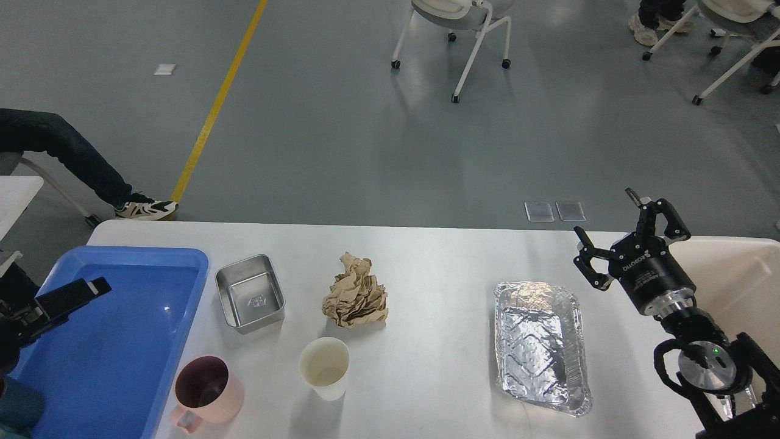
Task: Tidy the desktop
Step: 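Reach the left gripper toward the pink mug handle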
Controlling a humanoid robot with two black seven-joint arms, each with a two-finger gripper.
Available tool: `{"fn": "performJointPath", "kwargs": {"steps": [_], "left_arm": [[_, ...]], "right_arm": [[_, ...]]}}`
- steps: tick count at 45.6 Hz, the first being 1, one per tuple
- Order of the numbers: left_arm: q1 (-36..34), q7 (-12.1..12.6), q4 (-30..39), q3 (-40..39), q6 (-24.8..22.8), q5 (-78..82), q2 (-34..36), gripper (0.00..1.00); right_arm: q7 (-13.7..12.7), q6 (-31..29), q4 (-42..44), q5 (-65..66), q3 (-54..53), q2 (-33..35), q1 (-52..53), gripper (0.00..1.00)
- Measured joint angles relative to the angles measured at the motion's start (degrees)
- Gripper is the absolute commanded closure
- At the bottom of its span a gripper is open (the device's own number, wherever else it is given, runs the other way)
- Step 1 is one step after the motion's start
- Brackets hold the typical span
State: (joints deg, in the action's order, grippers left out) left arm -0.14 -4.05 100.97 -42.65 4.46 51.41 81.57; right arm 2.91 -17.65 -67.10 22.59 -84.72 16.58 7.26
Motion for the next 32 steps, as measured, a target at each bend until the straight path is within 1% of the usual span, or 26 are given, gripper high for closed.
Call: {"fn": "performJointPath", "kwargs": {"steps": [8,17,26,32], "left_arm": [[0.1,0.0,0.0,0.7,-1.1,0.9,1.2,0.02],[0.0,0.3,0.0,0.8,-3.2,1.1,0.9,0.02],[1.0,0.9,-1.6,3.0,-4.3,2.6,-3.1,0.02],[0.9,1.0,-2.1,4.0,-4.3,10.8,-7.6,0.02]], "right_arm": [[0.0,0.0,0.2,0.0,0.0,0.0,0.0,0.00],[0.0,0.0,0.2,0.0,0.0,0.0,-0.1,0.00],[0.0,-0.1,0.1,0.0,-0.1,1.0,-0.4,0.00],[0.0,-0.1,0.1,0.0,-0.2,1.2,-0.5,0.00]]}}
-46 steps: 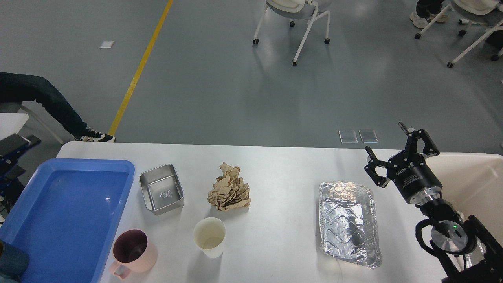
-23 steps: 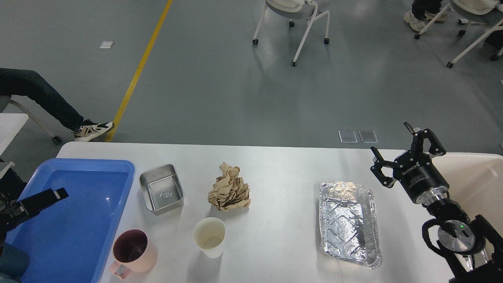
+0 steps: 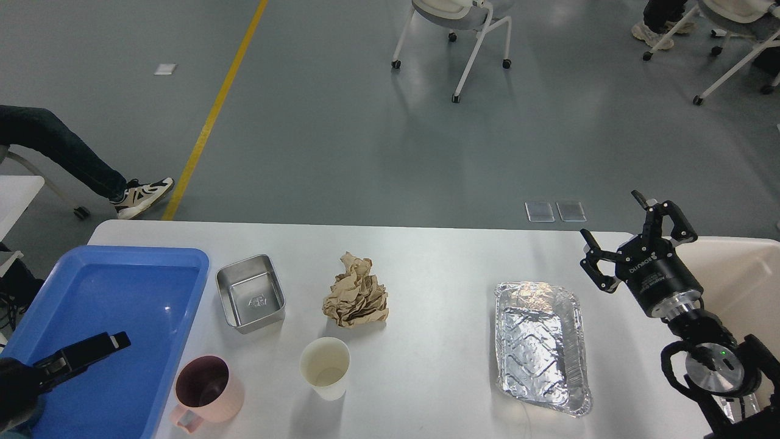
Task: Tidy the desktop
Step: 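Reach the left gripper toward the pink mug handle, then grasp the pink mug with the left gripper and set it in the blue tray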
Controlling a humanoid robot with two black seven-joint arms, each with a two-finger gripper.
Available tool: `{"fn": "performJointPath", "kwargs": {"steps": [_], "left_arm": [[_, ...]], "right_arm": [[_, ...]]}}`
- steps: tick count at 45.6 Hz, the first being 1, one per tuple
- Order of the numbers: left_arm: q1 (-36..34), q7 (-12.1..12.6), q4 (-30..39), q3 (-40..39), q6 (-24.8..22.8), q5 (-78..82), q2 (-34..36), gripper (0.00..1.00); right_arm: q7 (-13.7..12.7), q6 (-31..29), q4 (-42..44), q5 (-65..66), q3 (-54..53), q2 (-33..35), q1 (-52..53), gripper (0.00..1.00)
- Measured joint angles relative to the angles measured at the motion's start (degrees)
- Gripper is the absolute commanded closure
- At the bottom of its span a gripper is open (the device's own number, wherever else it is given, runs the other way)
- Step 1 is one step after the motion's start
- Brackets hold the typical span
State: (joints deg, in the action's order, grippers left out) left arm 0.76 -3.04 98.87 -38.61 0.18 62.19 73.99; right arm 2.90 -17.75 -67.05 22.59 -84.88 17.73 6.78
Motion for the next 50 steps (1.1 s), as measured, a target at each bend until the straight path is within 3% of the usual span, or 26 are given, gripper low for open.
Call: {"fn": "performJointPath", "kwargs": {"steps": [13,29,36,45,48,50], "left_arm": [[0.0,4.5,-3.1,0.2,0.0,18.4,-7.6,0.03],[-4.7,5.0,-8.6,0.6,-5.0,21.1,-14.9,0.03],[-5.8,5.3,-10.8,2.5,-5.2,26.1,-17.5,0.11],[-7.3,5.1,-13.3,4.3,-5.8,29.5,-21.3,0.40],[-8.3,5.1,-14.4,5.4,-6.3,29.8,-22.3,0.55],[-9.0,5.1,-15.3,6.6,-6.8,29.9,-22.9,0.71]], "right_arm": [[0.0,0.0,-0.1,0.0,0.0,-0.1,-0.7,0.00],[0.0,0.0,-0.4,0.0,-1.2,0.0,-1.6,0.00],[0.1,0.0,-0.4,0.0,-1.5,0.0,-1.6,0.00],[0.2,0.0,-0.4,0.0,-2.3,0.0,-1.6,0.00],[0.3,0.0,-0.4,0.0,-2.7,0.2,-1.6,0.00],[0.3,0.0,-0.4,0.0,-3.0,0.3,-1.7,0.00]]}}
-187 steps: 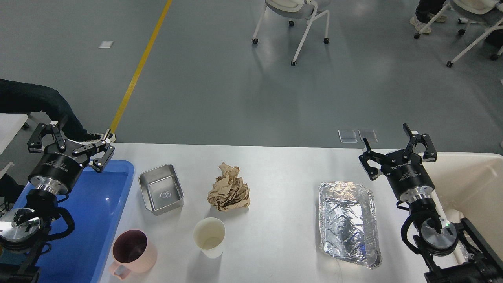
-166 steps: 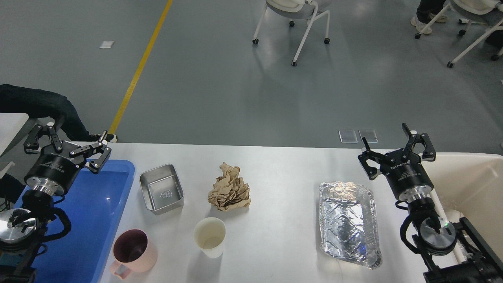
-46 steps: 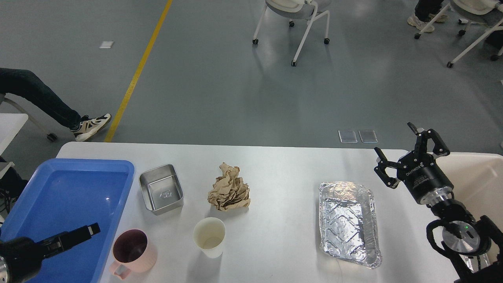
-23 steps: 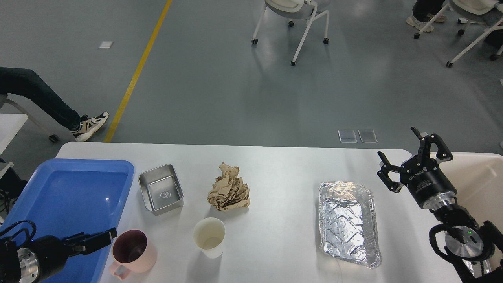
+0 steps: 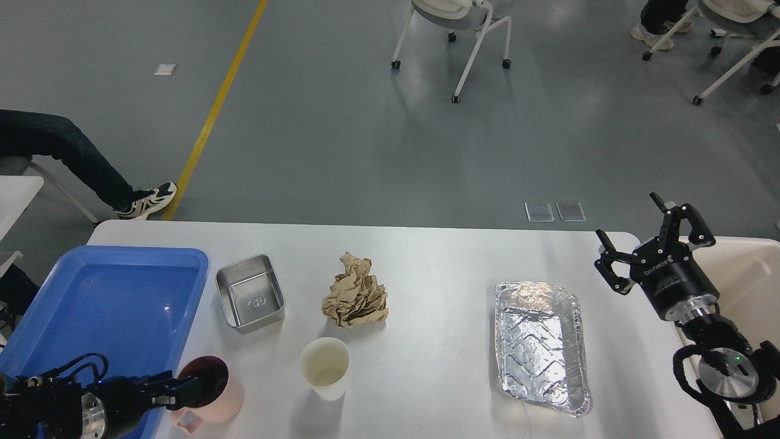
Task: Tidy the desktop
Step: 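Grasp the pink mug with the left gripper and set it in the blue tray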
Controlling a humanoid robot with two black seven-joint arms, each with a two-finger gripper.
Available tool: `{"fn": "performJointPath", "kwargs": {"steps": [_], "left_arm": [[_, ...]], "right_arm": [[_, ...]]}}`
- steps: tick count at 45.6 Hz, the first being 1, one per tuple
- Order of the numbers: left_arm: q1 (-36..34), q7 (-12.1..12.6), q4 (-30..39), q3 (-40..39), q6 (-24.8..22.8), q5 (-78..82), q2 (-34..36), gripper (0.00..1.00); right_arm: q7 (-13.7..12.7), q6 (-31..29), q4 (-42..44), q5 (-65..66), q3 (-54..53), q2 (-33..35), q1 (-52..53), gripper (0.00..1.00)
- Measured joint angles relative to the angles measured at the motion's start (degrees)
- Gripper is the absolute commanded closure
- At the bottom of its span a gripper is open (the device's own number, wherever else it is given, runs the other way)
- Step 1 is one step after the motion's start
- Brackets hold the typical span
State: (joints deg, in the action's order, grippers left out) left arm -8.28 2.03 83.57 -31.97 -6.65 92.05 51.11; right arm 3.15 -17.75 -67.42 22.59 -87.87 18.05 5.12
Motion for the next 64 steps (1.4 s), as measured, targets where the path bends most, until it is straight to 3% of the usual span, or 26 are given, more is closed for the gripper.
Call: {"fn": "performJointPath", "kwargs": {"steps": [6,7,21,34,49,64], "left_arm": [[-0.5,0.0,-0.7,1.8,-1.1,1.2,-0.3,0.99],[-0.6,0.0,-0.7,1.9,-1.2,1.5,-0.4,1.00],[-2.0,-0.7,-0.2,1.3,-7.0,2.3,-2.7,1.00],[-2.2,-1.7,5.0,-1.5,-9.6,1.9,2.0,1.00],[-2.1,-1.9,11.9,-14.1,-18.4,-2.2,12.7,1.00],[-2.3,-3.2,12.9,-34.6,-34.1,-11.8,21.9,1.00]], "right_arm": [[0.0,0.0,0.0,0.0,-0.3,0.1,0.0,0.00],[0.0,0.0,0.0,0.0,-0.3,0.1,0.0,0.00],[0.0,0.0,0.0,0.0,-0.6,0.1,0.0,0.00],[0.0,0.1,0.0,0.0,-0.6,-0.2,0.0,0.00],[0.0,0.1,0.0,0.0,-0.5,-0.4,0.2,0.00],[0.0,0.7,0.0,0.0,0.3,-0.5,0.8,0.00]]}}
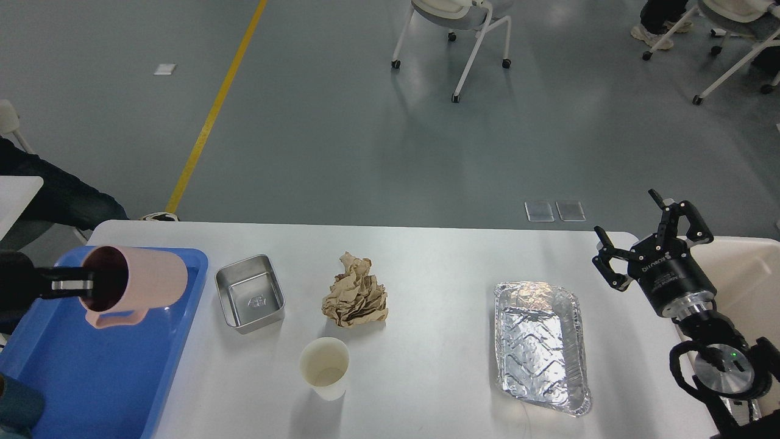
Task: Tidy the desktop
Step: 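Grasp the pink mug with the left gripper and set it in the blue tray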
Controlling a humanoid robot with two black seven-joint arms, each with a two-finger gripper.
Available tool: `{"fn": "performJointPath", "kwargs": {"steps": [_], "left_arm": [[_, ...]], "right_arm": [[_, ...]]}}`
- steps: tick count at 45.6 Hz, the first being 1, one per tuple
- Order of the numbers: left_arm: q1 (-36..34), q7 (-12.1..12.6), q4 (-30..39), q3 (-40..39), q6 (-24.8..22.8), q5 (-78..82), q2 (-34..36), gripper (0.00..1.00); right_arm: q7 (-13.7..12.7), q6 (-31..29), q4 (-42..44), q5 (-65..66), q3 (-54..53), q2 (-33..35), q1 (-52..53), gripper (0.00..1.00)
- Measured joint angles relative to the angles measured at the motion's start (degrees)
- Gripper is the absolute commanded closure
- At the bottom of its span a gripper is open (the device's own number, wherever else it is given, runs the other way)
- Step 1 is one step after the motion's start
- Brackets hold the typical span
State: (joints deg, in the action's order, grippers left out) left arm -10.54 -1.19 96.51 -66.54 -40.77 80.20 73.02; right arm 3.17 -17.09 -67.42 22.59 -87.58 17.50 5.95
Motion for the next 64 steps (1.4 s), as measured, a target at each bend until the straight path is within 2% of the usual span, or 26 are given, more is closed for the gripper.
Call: {"fn": "performJointPath", "kwargs": {"steps": [5,13,25,38,44,54,56,57,61,64], "left_arm": [[0.1,0.0,-0.1,-3.6,-3.5,-1.7,1.7,1.00],[2.5,0.7,-1.9,-3.3,-3.2,-1.9,2.6,1.00],[10.3,1.0,-7.7,5.3,6.6,0.8,1.2,1.00],[12.0,0.2,-14.4,15.8,18.7,5.9,-2.5,0.99],[12.0,0.1,-17.2,18.0,20.5,6.0,-3.7,0.99],[12.0,0.0,-21.0,20.8,20.8,6.0,-7.4,0.96],[12.0,0.0,-21.6,21.2,20.8,6.0,-7.8,0.90],[12.0,0.0,-21.9,21.3,20.8,6.0,-7.9,0.83],[12.0,0.0,-22.3,21.5,20.8,6.0,-8.2,0.43],[11.9,0.0,-22.3,21.5,20.8,5.9,-8.5,0.29]], "right_arm": [[0.0,0.0,0.0,0.0,0.0,0.0,0.1,0.00],[0.0,0.0,0.0,0.0,0.0,0.2,0.1,0.00],[0.0,-0.1,0.1,0.0,0.0,0.4,-0.1,0.00],[0.0,-0.1,0.2,0.0,-0.1,0.6,-0.2,0.00],[0.0,-0.1,0.2,0.0,-0.1,0.6,-0.2,0.00],[0.0,-0.1,0.5,0.0,-0.4,0.5,-0.3,0.00],[0.0,-0.1,0.5,0.0,-0.4,0.5,-0.3,0.00],[0.0,-0.1,0.5,0.0,-0.5,0.5,-0.3,0.00],[0.0,-0.1,0.5,0.0,-0.6,0.6,-0.3,0.00],[0.0,-0.1,0.5,0.0,-0.6,0.6,-0.4,0.00]]}}
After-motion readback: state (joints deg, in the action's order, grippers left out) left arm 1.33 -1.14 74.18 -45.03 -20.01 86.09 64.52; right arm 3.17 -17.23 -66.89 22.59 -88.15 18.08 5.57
